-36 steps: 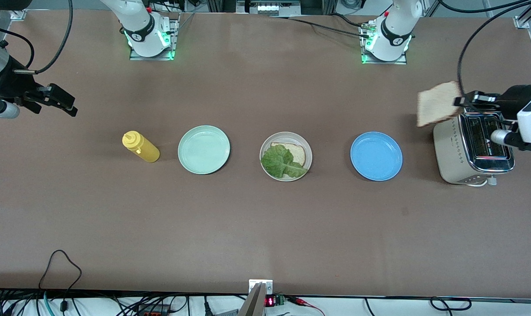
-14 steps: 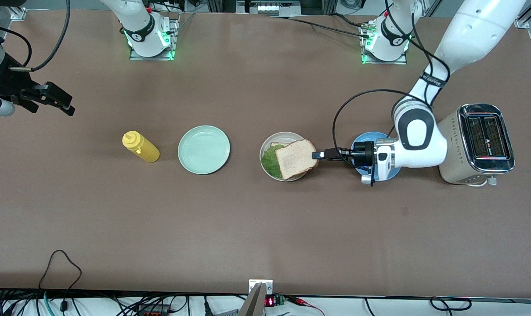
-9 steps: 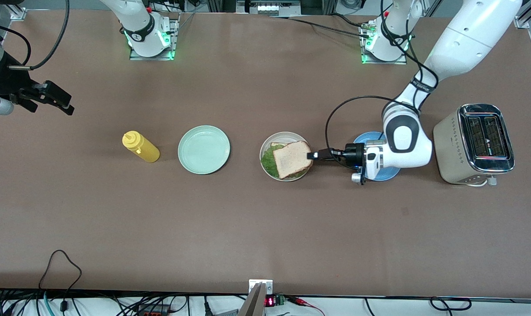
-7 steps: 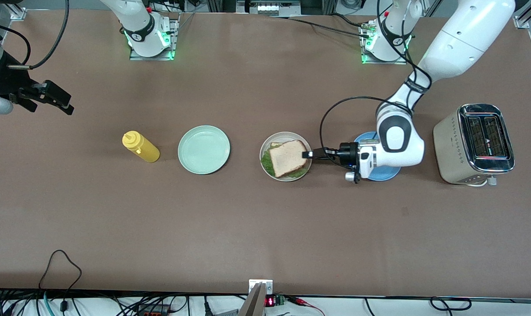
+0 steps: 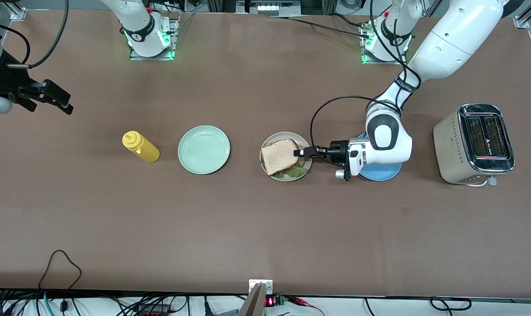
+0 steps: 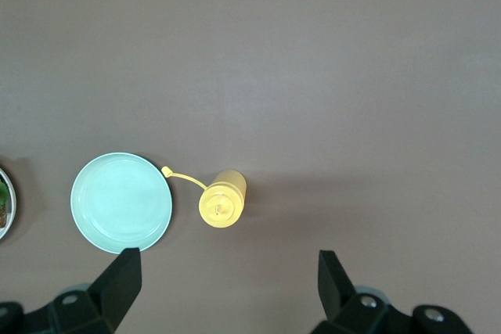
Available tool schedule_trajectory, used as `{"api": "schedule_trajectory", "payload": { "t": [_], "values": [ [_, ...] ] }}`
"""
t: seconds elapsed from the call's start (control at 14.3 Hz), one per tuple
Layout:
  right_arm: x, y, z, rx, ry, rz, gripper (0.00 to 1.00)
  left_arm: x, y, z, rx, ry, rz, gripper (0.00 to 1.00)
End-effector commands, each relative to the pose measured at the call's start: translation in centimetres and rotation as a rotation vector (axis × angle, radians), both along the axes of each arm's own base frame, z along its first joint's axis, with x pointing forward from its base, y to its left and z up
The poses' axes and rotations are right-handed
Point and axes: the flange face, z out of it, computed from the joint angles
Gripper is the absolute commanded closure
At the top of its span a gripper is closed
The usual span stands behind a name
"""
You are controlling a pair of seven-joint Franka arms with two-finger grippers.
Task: Make sandwich in beige plate with both arms
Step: 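Lower the bread onto the lettuce and open the left gripper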
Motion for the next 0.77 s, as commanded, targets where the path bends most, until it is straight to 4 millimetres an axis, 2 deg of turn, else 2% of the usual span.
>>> {"api": "schedule_trajectory", "payload": {
  "t": [0.0, 0.28, 0.35, 0.49, 0.7],
  "values": [
    [-0.4, 0.0, 0.7, -0.007, -0.017, -0.004, 0.0, -0.4, 0.9, -0.2, -0.002, -0.008, 0.022, 0.0],
    [-0.4, -0.1, 0.8, -0.006, -0.02, -0.006, 0.0, 0.6, 4.2, 2.5, 0.019, -0.051, 0.049, 0.0],
    [-0.4, -0.1, 0.8, -0.006, -0.02, -0.006, 0.0, 0.5, 4.5, 3.3, 0.035, -0.066, 0.038, 0.0],
    [-0.4, -0.1, 0.8, -0.006, -0.021, -0.006, 0.0, 0.5, 4.9, 4.8, 0.101, -0.119, -0.036, 0.0],
    [-0.4, -0.1, 0.8, -0.006, -0.021, -0.006, 0.0, 1.1, 7.6, 8.2, 0.233, -0.182, -0.111, 0.0]
  ]
}}
